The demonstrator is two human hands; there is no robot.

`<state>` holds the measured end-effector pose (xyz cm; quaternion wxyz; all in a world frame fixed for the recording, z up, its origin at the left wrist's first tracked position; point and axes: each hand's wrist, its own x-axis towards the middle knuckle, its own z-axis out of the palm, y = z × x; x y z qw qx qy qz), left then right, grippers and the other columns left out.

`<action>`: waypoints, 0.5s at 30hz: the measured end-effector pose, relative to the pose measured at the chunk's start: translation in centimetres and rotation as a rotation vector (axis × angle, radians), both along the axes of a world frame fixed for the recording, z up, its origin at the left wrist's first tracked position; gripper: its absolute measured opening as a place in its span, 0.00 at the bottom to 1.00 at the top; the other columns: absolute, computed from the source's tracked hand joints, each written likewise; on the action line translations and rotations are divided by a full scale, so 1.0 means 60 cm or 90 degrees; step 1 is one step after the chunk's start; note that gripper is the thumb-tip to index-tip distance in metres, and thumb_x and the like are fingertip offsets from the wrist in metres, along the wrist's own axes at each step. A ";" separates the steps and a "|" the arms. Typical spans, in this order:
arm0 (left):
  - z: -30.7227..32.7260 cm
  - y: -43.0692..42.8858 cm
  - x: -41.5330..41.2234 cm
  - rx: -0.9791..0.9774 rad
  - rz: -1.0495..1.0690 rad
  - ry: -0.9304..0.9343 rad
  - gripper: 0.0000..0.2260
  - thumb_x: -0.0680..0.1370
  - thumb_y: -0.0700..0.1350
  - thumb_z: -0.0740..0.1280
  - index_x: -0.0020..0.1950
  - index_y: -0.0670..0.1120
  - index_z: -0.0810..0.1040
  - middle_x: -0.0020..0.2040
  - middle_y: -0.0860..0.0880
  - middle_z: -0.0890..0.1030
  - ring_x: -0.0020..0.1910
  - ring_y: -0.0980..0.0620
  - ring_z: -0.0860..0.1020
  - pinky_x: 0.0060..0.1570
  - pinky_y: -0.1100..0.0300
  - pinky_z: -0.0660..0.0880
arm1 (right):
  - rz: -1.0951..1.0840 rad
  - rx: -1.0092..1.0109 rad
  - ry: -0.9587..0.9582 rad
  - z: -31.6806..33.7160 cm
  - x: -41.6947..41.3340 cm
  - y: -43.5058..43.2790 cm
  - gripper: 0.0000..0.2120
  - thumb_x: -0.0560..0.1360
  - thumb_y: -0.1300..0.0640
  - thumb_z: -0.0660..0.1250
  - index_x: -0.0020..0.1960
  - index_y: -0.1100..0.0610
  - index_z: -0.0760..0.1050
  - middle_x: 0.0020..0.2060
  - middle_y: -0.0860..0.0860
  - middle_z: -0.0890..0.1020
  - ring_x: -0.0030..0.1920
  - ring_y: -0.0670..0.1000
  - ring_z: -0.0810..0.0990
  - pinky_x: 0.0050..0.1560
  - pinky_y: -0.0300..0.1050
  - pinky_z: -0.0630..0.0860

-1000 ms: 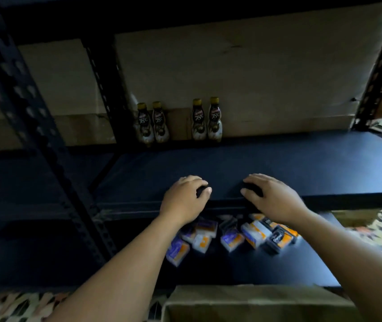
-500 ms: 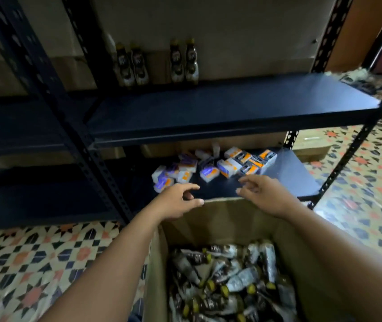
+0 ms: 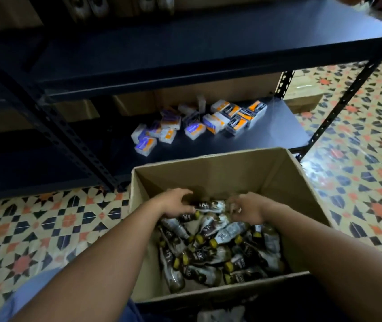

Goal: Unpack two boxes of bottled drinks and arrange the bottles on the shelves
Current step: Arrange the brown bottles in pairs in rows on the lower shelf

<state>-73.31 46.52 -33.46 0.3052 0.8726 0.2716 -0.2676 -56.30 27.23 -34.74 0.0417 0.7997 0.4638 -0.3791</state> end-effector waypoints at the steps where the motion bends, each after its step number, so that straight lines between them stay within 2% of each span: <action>1: -0.022 -0.004 0.001 -0.021 0.006 0.007 0.31 0.79 0.56 0.71 0.79 0.51 0.66 0.73 0.47 0.74 0.70 0.46 0.73 0.68 0.56 0.70 | -0.006 -0.015 0.004 -0.022 0.003 -0.003 0.27 0.74 0.39 0.66 0.71 0.46 0.74 0.60 0.51 0.82 0.58 0.57 0.81 0.59 0.53 0.79; 4: -0.107 -0.023 0.000 -0.070 0.049 0.019 0.28 0.78 0.54 0.72 0.77 0.51 0.70 0.66 0.47 0.79 0.61 0.48 0.78 0.60 0.59 0.73 | -0.036 -0.016 0.047 -0.087 0.003 -0.007 0.26 0.75 0.44 0.71 0.72 0.47 0.73 0.61 0.51 0.82 0.60 0.55 0.80 0.61 0.53 0.78; 6: -0.164 -0.039 -0.005 -0.116 0.110 0.028 0.31 0.78 0.53 0.72 0.78 0.52 0.66 0.63 0.46 0.79 0.58 0.49 0.78 0.56 0.59 0.74 | -0.075 -0.004 0.093 -0.127 0.005 -0.007 0.30 0.75 0.48 0.74 0.75 0.44 0.70 0.67 0.49 0.79 0.64 0.53 0.77 0.64 0.51 0.76; 10: -0.252 -0.059 -0.013 -0.169 0.225 0.012 0.31 0.78 0.51 0.73 0.79 0.51 0.65 0.67 0.44 0.78 0.63 0.47 0.78 0.54 0.62 0.73 | -0.063 -0.001 0.148 -0.195 0.010 0.005 0.34 0.76 0.53 0.75 0.78 0.42 0.66 0.72 0.48 0.75 0.67 0.52 0.76 0.65 0.50 0.76; 12: -0.278 -0.066 -0.010 -0.184 0.256 -0.003 0.31 0.78 0.51 0.73 0.79 0.51 0.66 0.69 0.46 0.77 0.65 0.48 0.77 0.57 0.61 0.73 | -0.041 -0.015 0.172 -0.222 0.011 0.010 0.35 0.75 0.54 0.76 0.77 0.42 0.66 0.71 0.48 0.76 0.65 0.51 0.77 0.62 0.49 0.78; 13: -0.290 -0.071 -0.008 -0.202 0.273 -0.006 0.30 0.78 0.50 0.73 0.78 0.50 0.67 0.69 0.48 0.77 0.64 0.49 0.77 0.58 0.60 0.73 | -0.034 -0.028 0.181 -0.234 0.011 0.010 0.36 0.74 0.53 0.77 0.77 0.42 0.66 0.71 0.48 0.76 0.64 0.51 0.77 0.61 0.49 0.79; 15: -0.308 -0.081 0.000 -0.243 0.310 -0.003 0.28 0.77 0.51 0.74 0.75 0.49 0.70 0.61 0.51 0.79 0.58 0.50 0.78 0.51 0.60 0.74 | 0.004 -0.027 0.160 -0.254 0.011 0.009 0.38 0.71 0.51 0.79 0.77 0.42 0.67 0.70 0.48 0.77 0.65 0.51 0.77 0.63 0.49 0.76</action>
